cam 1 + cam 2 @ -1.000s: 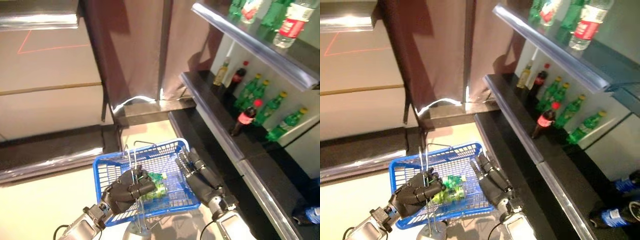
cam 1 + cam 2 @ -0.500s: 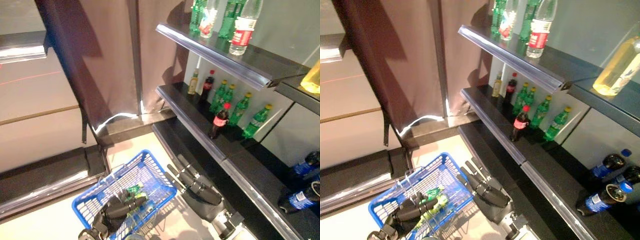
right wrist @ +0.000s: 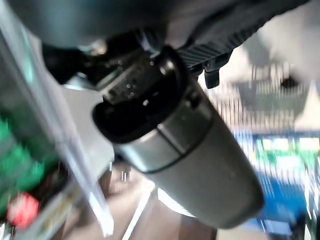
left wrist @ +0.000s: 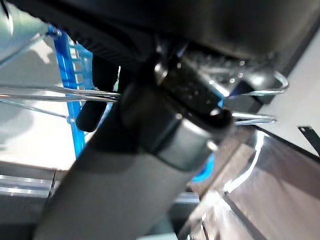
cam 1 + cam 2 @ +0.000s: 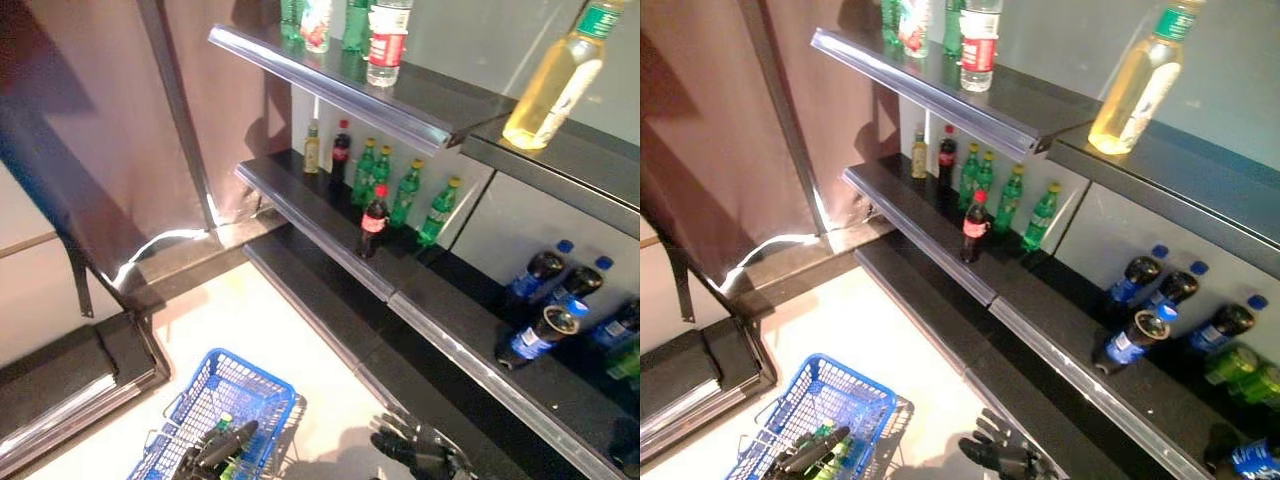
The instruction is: Pick up the drink and place into the basket.
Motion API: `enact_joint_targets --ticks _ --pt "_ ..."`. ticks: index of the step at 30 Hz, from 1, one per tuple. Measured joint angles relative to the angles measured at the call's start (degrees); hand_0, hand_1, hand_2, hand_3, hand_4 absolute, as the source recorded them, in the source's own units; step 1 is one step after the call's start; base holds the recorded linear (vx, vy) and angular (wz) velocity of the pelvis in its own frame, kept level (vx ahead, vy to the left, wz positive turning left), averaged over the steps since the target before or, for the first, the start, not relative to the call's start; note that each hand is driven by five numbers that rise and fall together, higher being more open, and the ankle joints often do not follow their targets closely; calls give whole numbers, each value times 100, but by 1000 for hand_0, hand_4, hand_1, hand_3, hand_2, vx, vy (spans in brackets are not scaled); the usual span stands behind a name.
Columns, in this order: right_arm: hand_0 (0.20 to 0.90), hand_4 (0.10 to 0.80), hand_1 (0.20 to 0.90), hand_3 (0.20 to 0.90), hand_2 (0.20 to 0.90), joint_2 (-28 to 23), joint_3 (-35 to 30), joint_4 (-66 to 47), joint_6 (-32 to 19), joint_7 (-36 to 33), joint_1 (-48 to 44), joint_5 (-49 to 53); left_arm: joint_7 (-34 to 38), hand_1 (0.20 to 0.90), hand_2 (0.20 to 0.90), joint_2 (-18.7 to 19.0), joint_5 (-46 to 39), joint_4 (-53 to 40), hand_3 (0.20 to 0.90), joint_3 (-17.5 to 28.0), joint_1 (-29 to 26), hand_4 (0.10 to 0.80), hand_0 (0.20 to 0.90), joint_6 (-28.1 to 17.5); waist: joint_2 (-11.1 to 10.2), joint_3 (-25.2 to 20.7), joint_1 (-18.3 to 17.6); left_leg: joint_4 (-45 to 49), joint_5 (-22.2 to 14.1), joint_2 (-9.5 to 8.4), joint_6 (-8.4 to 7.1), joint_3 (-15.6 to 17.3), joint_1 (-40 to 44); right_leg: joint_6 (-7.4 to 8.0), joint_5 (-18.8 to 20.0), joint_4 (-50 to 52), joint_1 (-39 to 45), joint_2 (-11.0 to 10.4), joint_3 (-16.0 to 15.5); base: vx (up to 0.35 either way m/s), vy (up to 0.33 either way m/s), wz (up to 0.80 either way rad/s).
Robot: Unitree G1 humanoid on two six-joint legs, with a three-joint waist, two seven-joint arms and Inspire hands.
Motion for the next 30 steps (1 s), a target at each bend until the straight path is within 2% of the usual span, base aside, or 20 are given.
enact_joint_targets --ticks 3,5,6,7,8,9,10,11,13,15,16,17,19,21,23,24,26,27,29,30 --pt "900 800 900 900 900 217 -236 927 -86 -249 -376 -478 2 300 300 -236 -3 553 200 153 -379 100 300 -38 148 49 -18 170 43 111 30 65 -260 -114 -210 636 -449 49 -57 -258 -149 -15" --pt "900 800 900 900 900 343 -410 1631 -172 -364 -813 -760 -9 300 300 -377 -6 1141 200 249 -817 100 300 -136 147 79 -6 609 144 59 63 28 -506 -231 -296 814 -676 4 -36 -229 -71 -2" --pt "900 800 900 900 900 392 -436 1895 -155 -430 -1030 -893 -34 300 300 -460 -5 1342 200 328 -1023 100 300 -146 101 120 5 877 207 -40 17 -27 -611 -257 -253 776 -674 -126 -4 -211 -23 -18" --pt "900 800 900 900 900 432 -453 2126 -150 -522 -1183 -1045 -46 300 300 -534 -6 1410 200 405 -1126 100 300 -185 33 143 49 1277 163 -244 -12 -138 -751 -265 -112 612 -650 -250 65 -146 -6 -47" --pt "900 800 900 900 900 439 -454 2286 -148 -599 -1288 -1143 -62 300 300 -612 -6 1428 200 396 -1183 100 300 -235 -29 151 59 1833 -55 -652 -61 -380 -885 -221 62 354 -600 -408 173 -133 23 -62" --pt "900 800 900 900 900 378 -457 2298 -153 -663 -1274 -1215 -86 300 300 -736 -5 1428 200 400 -1129 100 300 -275 23 133 57 1983 -233 -947 114 -439 -850 -164 133 147 -503 -476 245 -100 45 -57" --pt "900 800 900 900 900 360 -532 2354 -154 -755 -1198 -1221 -124 300 300 -862 -7 1446 200 402 -1041 100 300 -331 145 78 -37 1846 -346 -1085 306 -376 -733 -128 275 -81 -464 -422 270 -123 68 -33" --pt "900 800 900 900 900 431 -625 2513 -138 -834 -1133 -1238 -140 300 300 -940 -7 1510 200 426 -1044 100 300 -371 157 72 -81 1621 -388 -1125 318 -441 -623 -80 420 -176 -441 -423 315 -116 98 -23" --pt "900 800 900 900 900 586 -869 2932 -217 -936 -1127 -1230 -177 300 300 -1053 -4 1689 200 422 -1100 100 300 -378 325 53 -153 1098 -791 -984 482 -422 -431 -27 598 -307 -528 -215 333 -118 56 -32" --pt "900 800 900 900 900 857 -916 3107 -364 -1049 -1227 -1239 -120 300 300 -914 -5 2156 200 540 -1215 100 300 -335 161 31 -176 595 -742 -1015 542 -286 -296 42 672 -357 -614 -235 520 -117 -17 -59" --pt "900 800 900 900 900 1068 -926 3198 -450 -1086 -1237 -1238 -126 300 300 -779 9 2366 200 596 -1229 100 300 -326 -15 -41 -206 412 -639 -993 542 -230 -234 75 646 -167 -658 -114 472 -142 -28 -54" --pt "900 800 900 900 900 1178 -929 3200 -505 -1110 -1205 -1238 -108 300 300 -748 6 2388 200 619 -1256 100 300 -303 -105 -66 -232 336 -595 -956 543 -225 -235 -54 487 0 -703 15 473 -161 -41 -42" --pt "900 800 900 900 900 1299 -932 3269 -630 -1172 -1200 -1327 -129 300 300 -685 34 2710 200 615 -1405 100 300 -262 -166 -77 -341 91 -380 -965 562 -286 -102 -98 341 41 -665 211 787 -138 -53 -16" --pt "900 800 900 900 900 1331 -942 3316 -689 -1227 -1227 -1333 -146 300 300 -694 86 2888 200 599 -1526 100 300 -112 -146 -69 -492 -83 -262 -997 576 -230 23 -154 408 33 -650 176 790 -204 -115 -8" --pt "900 800 900 900 900 1334 -944 3383 -759 -1229 -1263 -1430 -158 300 300 -714 83 2922 200 600 -1523 100 300 -111 -117 -61 -456 -219 -255 -993 578 -29 174 -189 460 31 -672 207 764 -163 -139 -45" --pt "900 800 900 900 900 1340 -954 3442 -804 -1231 -1282 -1470 -159 300 300 -718 71 3011 200 611 -1524 100 300 -112 -87 -73 -473 -262 -253 -947 583 120 225 -134 443 45 -683 164 746 -200 -215 -53" --pt "900 800 900 900 900 1329 -1036 3583 -817 -1249 -1419 -1486 -161 300 300 -753 68 3027 200 676 -1498 100 300 -126 17 -78 -460 -278 -271 -790 562 405 238 23 148 636 -853 140 583 -221 -279 -44" --pt "900 800 900 900 900 1313 -1056 3620 -817 -1257 -1463 -1504 -161 300 300 -769 68 3027 200 709 -1498 100 300 -139 49 -78 -452 -278 -275 -733 550 498 239 25 49 819 -888 98 530 -156 -263 -27" --pt "900 800 900 900 900 1221 -1121 3652 -810 -1287 -1515 -1656 -155 300 300 -772 68 3040 200 778 -1499 100 300 -150 143 -78 -436 -275 -225 -572 471 862 233 177 -233 1376 -982 -296 269 -190 -400 -27" --pt "900 800 900 900 900 1203 -1158 3665 -784 -1315 -1571 -1816 -139 300 300 -755 62 3042 200 850 -1486 100 300 -151 148 -76 -317 -272 -190 -485 411 988 246 368 -365 1555 -976 -653 146 -267 -622 -51"
